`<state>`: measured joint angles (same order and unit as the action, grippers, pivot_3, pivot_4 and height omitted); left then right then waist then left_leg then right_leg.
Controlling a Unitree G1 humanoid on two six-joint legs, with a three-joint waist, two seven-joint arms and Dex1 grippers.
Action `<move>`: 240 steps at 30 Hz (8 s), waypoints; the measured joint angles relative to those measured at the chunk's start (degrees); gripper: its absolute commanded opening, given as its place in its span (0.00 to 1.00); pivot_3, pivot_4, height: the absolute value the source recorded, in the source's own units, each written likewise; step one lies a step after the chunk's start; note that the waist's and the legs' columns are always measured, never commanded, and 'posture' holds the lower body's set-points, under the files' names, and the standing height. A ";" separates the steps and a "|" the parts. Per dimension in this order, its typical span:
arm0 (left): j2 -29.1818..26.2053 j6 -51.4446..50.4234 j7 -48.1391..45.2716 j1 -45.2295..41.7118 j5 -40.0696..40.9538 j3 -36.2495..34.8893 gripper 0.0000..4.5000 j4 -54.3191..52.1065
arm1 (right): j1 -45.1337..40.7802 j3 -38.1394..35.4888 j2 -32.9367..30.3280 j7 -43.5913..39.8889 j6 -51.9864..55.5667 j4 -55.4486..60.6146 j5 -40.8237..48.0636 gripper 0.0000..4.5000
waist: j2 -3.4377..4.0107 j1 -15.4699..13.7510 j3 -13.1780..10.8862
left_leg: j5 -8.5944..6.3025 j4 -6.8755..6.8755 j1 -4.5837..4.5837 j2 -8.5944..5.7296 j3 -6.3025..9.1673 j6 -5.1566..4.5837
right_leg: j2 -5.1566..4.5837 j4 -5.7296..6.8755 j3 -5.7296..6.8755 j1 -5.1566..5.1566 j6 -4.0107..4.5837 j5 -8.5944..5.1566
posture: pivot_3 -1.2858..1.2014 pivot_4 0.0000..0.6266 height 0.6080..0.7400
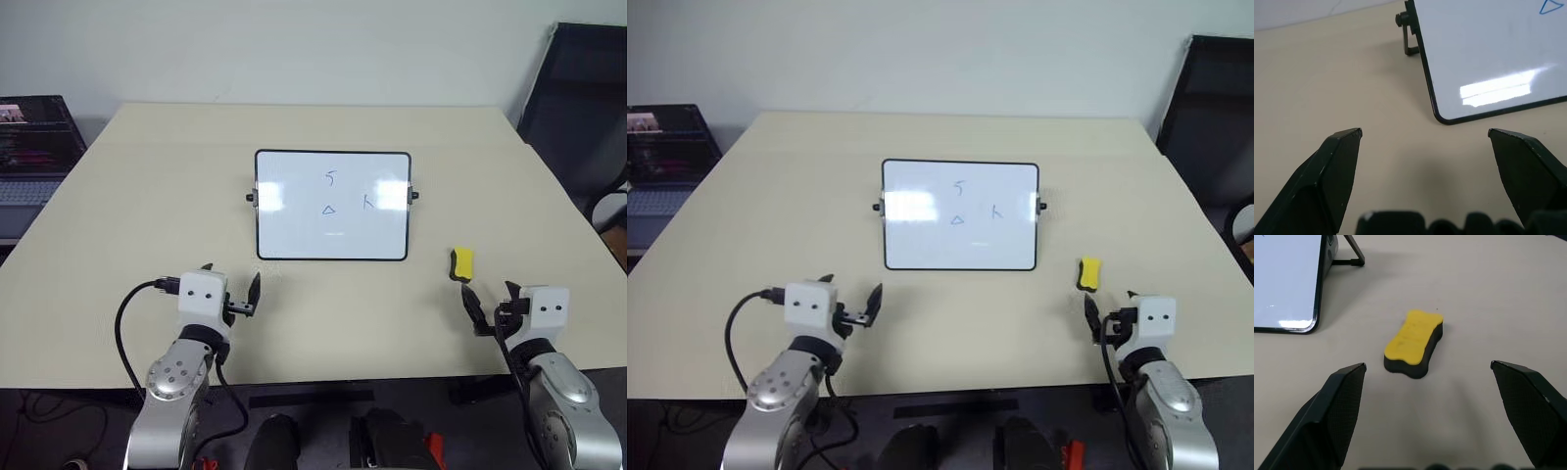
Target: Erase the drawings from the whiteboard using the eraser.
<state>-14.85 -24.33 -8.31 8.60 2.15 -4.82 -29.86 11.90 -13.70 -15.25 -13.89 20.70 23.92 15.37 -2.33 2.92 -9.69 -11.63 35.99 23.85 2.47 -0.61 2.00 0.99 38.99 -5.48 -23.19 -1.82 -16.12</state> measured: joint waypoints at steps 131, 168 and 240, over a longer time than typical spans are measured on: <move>-18.64 -11.61 -20.63 -25.49 11.90 -0.26 1.00 9.81 | -41.66 13.79 -0.58 -0.99 25.80 -4.74 1.24 0.22 | 0.09 0.36 -0.11 | 0.00 -0.02 0.08 0.03 0.07 -0.01 | 0.33 -0.01 0.08 -0.08 -0.04 0.03 | 0.52 0.24 1.00; -18.95 -10.22 -22.45 -32.58 10.57 1.03 1.00 18.15 | -73.59 33.11 6.16 -15.21 -8.79 -62.22 -24.80 0.22 | 0.09 0.39 -0.14 | -0.04 -0.04 0.12 0.02 0.15 0.04 | 0.25 0.03 0.17 -0.15 0.28 0.22 | 0.52 0.24 1.00; -17.75 -8.51 -27.93 -28.89 14.57 1.78 1.00 16.21 | -62.16 21.38 4.58 -17.39 1.67 -37.62 -17.43 0.22 | 0.10 0.31 -0.15 | -0.07 -0.07 0.21 0.02 0.37 0.09 | 0.04 0.01 0.23 -0.15 0.28 0.22 | 0.52 0.24 1.00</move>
<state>-32.60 -32.84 -36.24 -20.30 16.72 -3.04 -13.65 -50.26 7.68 -10.67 -31.28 22.37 -13.70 -2.06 -2.23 3.23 -9.84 -11.69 35.93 24.06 2.48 -0.24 2.08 1.03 39.00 -5.24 -23.34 -1.54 -15.90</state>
